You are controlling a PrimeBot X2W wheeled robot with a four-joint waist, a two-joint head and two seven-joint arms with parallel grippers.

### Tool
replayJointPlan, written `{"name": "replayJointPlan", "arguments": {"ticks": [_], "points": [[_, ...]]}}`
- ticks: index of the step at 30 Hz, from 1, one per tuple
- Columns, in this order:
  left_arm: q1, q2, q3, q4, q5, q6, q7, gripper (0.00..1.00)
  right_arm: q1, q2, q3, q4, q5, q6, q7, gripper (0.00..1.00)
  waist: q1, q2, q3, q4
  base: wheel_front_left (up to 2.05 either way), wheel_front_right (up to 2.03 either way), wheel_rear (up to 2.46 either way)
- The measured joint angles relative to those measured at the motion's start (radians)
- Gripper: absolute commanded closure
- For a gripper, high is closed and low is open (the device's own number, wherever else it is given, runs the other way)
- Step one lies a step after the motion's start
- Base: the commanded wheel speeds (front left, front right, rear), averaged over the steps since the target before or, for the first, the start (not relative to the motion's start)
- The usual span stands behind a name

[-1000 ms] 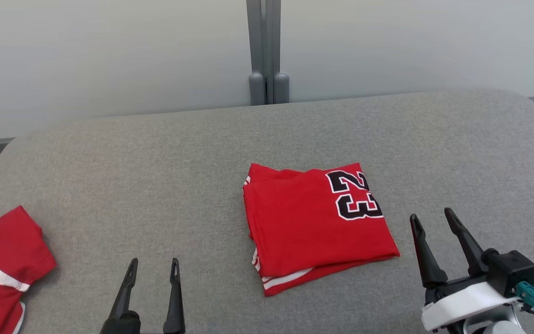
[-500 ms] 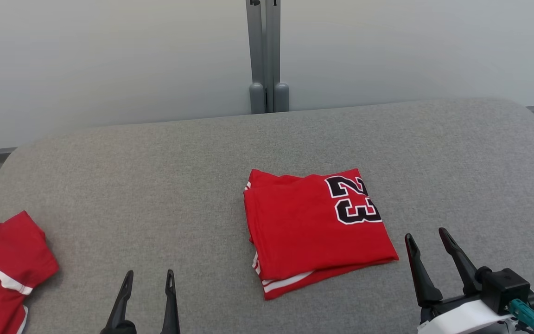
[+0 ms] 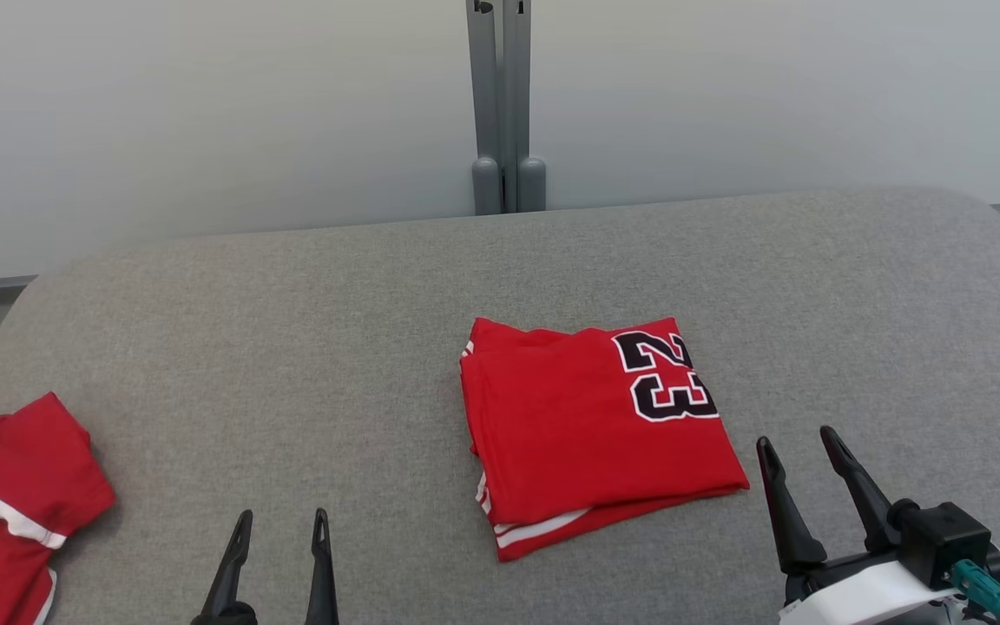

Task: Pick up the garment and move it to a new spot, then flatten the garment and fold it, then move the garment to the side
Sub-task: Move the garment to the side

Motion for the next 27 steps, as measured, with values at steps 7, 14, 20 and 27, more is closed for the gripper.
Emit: {"name": "replayJointPlan", "arguments": {"ticks": [7, 14, 20, 27], "points": [[0.0, 0.0, 0.0, 0.003, 0.0, -0.001, 0.0, 0.0, 0.002, 0.007, -0.003, 0.001, 0.0, 0.0, 0.0, 0.0, 0.0, 0.0, -0.004, 0.005, 0.0, 0.0, 0.0], [0.0, 0.0, -0.001, 0.004, 0.002, -0.006, 0.0, 0.0, 0.003, 0.009, 0.002, 0.007, 0.001, 0.0, 0.0, 0.0, 0.0, 0.0, -0.006, 0.009, 0.0, 0.0, 0.0], [0.0, 0.0, -0.001, 0.005, 0.003, -0.01, 0.0, 0.0, 0.004, 0.009, 0.004, 0.013, 0.005, 0.0, 0.0, 0.0, 0.0, 0.0, -0.006, 0.012, 0.0, 0.0, 0.0], [0.0, 0.0, -0.007, 0.003, 0.003, -0.013, 0.0, 0.0, 0.008, 0.004, 0.006, 0.02, 0.007, 0.0, 0.0, 0.0, 0.0, 0.0, 0.005, 0.016, 0.0, 0.0, 0.0]]}}
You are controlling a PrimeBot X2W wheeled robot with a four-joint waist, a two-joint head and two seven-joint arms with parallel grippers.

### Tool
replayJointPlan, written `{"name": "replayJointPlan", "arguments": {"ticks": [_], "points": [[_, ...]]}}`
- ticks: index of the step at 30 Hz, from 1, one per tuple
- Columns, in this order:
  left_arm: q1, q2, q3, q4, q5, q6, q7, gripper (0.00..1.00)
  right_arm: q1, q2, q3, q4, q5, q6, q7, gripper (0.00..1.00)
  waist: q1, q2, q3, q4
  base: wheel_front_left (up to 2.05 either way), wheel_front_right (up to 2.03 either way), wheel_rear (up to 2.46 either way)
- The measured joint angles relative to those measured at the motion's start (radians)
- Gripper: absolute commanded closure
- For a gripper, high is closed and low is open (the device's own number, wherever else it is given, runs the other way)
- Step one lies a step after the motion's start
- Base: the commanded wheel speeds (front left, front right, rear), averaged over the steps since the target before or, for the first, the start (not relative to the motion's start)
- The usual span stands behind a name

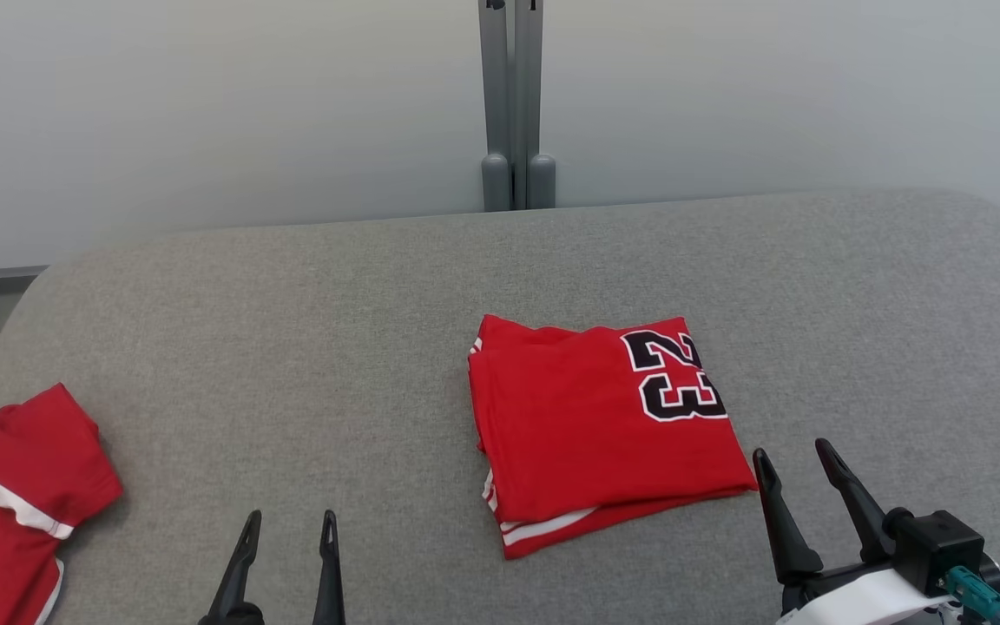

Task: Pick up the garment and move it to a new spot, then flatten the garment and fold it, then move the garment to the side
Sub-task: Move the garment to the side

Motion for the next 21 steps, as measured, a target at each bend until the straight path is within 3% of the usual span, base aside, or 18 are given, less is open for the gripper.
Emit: {"name": "replayJointPlan", "arguments": {"ticks": [10, 16, 21], "points": [[-0.01, 0.0, -0.034, -0.004, 0.0, 0.0, 0.0, 0.0, -0.07, -0.035, 0.043, 0.085, 0.094, 0.0, 0.0, 0.0, 0.0, 0.0, 0.053, 0.019, 0.0, 0.0, 0.0], [-0.05, 0.0, -0.058, -0.005, -0.006, 0.001, 0.0, 0.0, -0.229, -0.127, 0.161, 0.253, 0.249, 0.0, 0.009, 0.0, 0.0, 0.0, 0.102, 0.034, 0.0, 0.0, 0.0], [-0.086, 0.0, -0.077, -0.003, -0.019, 0.003, 0.0, 0.0, -0.396, -0.226, 0.232, 0.366, 0.388, 0.0, 0.103, 0.0, 0.0, 0.0, 0.152, 0.049, 0.0, 0.0, 0.0]]}}
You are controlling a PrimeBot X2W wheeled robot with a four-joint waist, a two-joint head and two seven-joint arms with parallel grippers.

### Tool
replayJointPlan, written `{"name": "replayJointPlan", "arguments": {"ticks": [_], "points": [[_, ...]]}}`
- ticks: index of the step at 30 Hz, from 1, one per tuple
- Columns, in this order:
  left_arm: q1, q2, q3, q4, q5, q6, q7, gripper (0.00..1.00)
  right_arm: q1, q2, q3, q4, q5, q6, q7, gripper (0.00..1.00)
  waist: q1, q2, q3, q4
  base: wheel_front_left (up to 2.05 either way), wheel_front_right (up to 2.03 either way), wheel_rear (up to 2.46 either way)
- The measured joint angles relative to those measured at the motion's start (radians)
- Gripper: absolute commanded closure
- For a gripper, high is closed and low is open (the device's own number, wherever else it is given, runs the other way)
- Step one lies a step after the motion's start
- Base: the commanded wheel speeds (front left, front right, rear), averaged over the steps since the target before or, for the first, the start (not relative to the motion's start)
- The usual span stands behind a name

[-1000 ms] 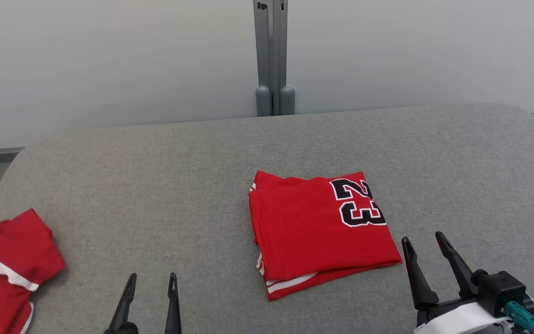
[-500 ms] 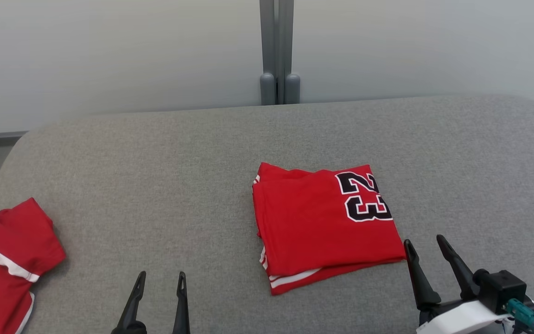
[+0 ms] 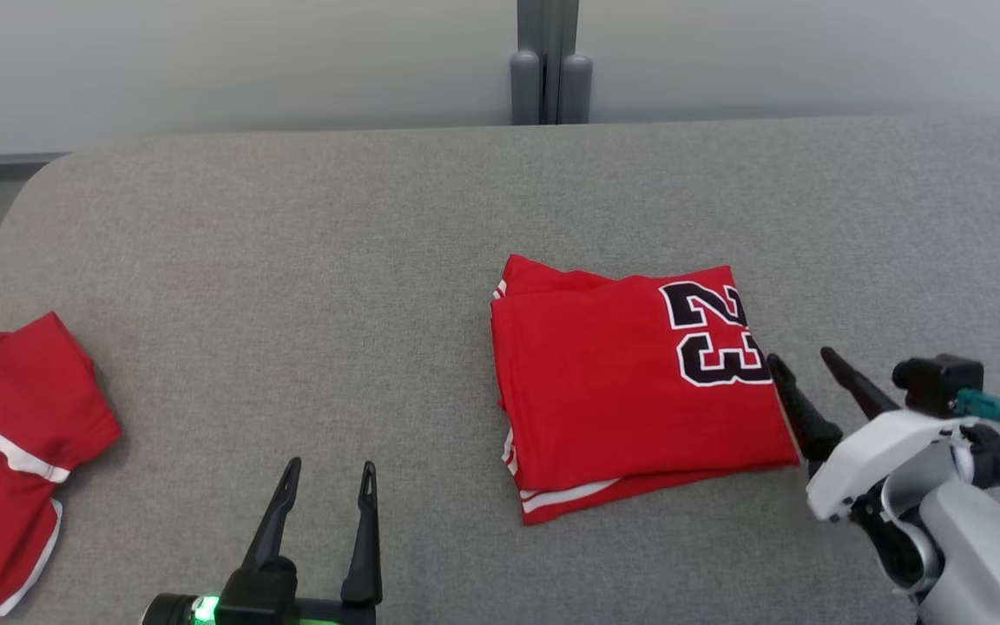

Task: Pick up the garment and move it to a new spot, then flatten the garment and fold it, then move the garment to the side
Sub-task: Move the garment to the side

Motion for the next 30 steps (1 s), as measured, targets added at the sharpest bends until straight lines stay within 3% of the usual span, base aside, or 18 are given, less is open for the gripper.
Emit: {"name": "replayJointPlan", "arguments": {"ticks": [7, 15, 17, 18, 24, 30], "points": [[-0.043, 0.0, -0.018, 0.005, -0.009, 0.0, 0.0, 0.0, -0.141, -0.098, 0.065, 0.115, 0.106, 0.0, 0.112, 0.0, 0.0, 0.0, 0.067, 0.027, 0.0, 0.0, 0.0], [-0.079, 0.0, -0.028, 0.008, -0.016, 0.001, 0.0, 0.0, -0.21, -0.104, 0.172, 0.188, 0.149, 0.0, 0.154, 0.0, 0.0, 0.0, 0.136, 0.057, 0.0, 0.0, 0.0], [-0.086, 0.0, -0.028, 0.008, -0.015, 0.001, 0.0, 0.0, -0.222, -0.106, 0.199, 0.192, 0.157, 0.0, 0.154, 0.89, -0.0001, 0.0, 0.15, 0.061, 0.0, 0.0, 0.0], [-0.089, 0.0, -0.027, 0.007, -0.014, 0.001, 0.0, 0.0, -0.231, -0.113, 0.216, 0.191, 0.157, 0.0, 0.154, 1.0, 0.0, 0.0, 0.157, 0.062, 0.0, 0.0, 0.0], [-0.106, 0.0, -0.024, -0.003, 0.0, 0.0, 0.0, 0.0, -0.287, -0.156, 0.259, 0.202, 0.156, 0.003, 0.117, 1.0, 0.0, 0.0, 0.196, 0.05, 0.0, 0.0, 0.0], [-0.165, 0.0, -0.035, -0.081, 0.013, -0.008, 0.0, 0.0, -0.397, -0.246, 0.232, 0.229, 0.148, 0.001, 0.085, 1.0, 0.0, 0.0, 0.257, 0.017, 0.0, 0.0, 0.0]]}}
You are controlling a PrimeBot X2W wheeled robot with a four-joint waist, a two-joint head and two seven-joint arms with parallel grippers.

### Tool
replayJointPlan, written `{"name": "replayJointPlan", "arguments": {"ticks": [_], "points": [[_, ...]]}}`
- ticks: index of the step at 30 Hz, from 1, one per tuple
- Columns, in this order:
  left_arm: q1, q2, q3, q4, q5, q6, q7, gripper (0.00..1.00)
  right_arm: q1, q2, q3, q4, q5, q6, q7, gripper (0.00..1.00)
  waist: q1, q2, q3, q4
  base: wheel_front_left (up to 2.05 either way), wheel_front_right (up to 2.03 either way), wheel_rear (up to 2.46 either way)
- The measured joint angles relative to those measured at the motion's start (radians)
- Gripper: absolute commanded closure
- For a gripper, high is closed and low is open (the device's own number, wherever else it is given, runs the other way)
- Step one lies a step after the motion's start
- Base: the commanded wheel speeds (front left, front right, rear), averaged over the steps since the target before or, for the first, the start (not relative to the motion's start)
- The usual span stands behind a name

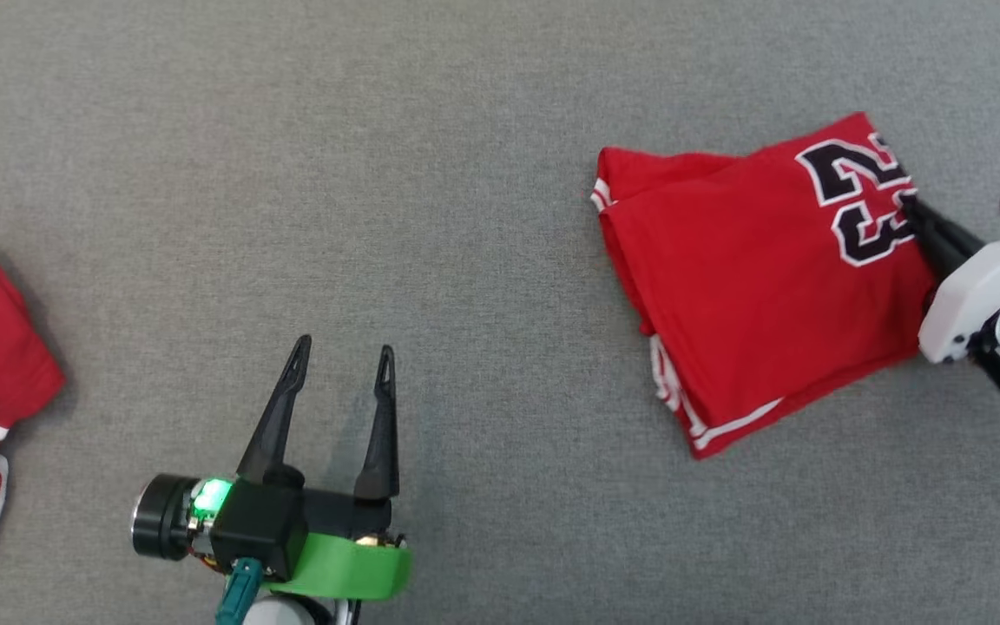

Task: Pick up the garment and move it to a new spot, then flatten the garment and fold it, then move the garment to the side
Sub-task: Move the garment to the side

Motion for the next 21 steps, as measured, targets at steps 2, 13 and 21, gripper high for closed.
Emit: {"name": "replayJointPlan", "arguments": {"ticks": [2, 13, 21], "points": [[-0.028, 0.0, -0.009, -0.035, 0.022, -0.006, 0.0, 0.0, -0.053, -0.03, -0.018, -0.001, 0.001, 0.0, -0.006, 1.0, 0.0, 0.0, 0.031, -0.012, 0.0, 0.0, 0.0], [-0.113, 0.008, -0.019, -0.22, 0.057, -0.035, 0.0, 0.0, -0.255, -0.239, -0.158, 0.045, -0.016, 0.0, -0.034, 1.0, 0.0001, 0.0, 0.218, -0.078, 0.0, 0.0, 0.0], [-0.127, 0.044, -0.03, -0.272, 0.098, -0.044, 0.0, 0.0, -0.317, -0.378, -0.23, 0.099, -0.012, 0.0, -0.061, 1.0, 0.0001, 0.0001, 0.338, -0.113, 0.0, 0.0, 0.0]]}}
